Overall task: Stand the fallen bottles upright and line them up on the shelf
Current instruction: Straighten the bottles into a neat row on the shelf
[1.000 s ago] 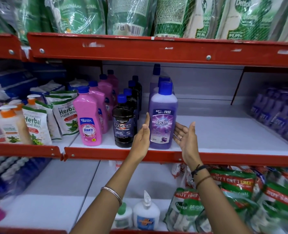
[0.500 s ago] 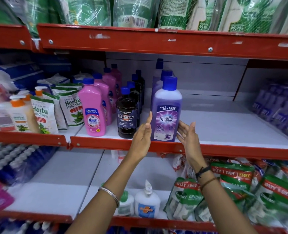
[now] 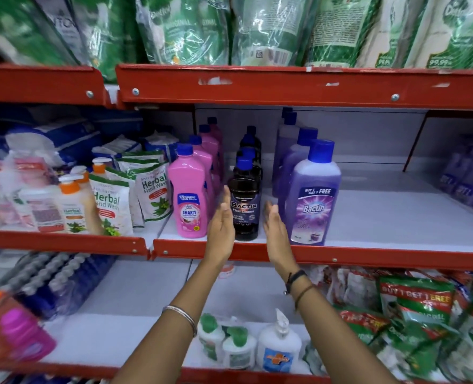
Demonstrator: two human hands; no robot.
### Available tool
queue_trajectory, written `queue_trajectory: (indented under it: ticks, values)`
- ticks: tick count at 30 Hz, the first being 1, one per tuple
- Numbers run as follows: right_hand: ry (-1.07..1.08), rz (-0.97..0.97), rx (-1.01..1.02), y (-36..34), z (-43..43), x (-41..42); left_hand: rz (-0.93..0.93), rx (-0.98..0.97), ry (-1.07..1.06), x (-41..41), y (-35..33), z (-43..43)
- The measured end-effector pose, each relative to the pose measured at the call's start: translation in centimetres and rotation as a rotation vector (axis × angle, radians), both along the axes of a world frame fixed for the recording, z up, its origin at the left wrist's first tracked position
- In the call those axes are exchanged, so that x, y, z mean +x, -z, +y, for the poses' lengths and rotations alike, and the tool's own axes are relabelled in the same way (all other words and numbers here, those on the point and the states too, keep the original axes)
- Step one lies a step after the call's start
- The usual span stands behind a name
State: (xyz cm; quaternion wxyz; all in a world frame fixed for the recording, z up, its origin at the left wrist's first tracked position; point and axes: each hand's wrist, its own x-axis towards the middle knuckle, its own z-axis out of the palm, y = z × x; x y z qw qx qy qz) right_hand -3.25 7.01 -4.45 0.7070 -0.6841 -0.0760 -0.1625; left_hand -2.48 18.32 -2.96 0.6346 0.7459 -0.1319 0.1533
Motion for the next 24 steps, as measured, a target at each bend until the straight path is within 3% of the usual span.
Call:
queue_trajectory:
  ticks: [8,17,19,22,24]
  values:
    - [-0.023,0.065,-0.033,-0.5,-0.6,-0.3,-0.001,0.155,0.119,-0.3,0.2,2.2]
    - [0.007,0.061,-0.048,-0.1,-0.2,-2.4,-0.011,0.127,0.191,-1.0,1.0,3.3]
    - [0.164,-0.021,-0.100,0.5,0.7,-2.8,-0.051,0.099,0.132,-1.5,1.0,3.6]
    - [0.456,-0.383,-0.212,1.4,3.1,-4.3,-0.170,-0.079,-0.077,-2.2,0.9,4.8]
    - [0.369,-0.512,-0.281,1.6,5.1,-4.8,-0.218,-0.189,-0.208,-1.7,0.4,6.5]
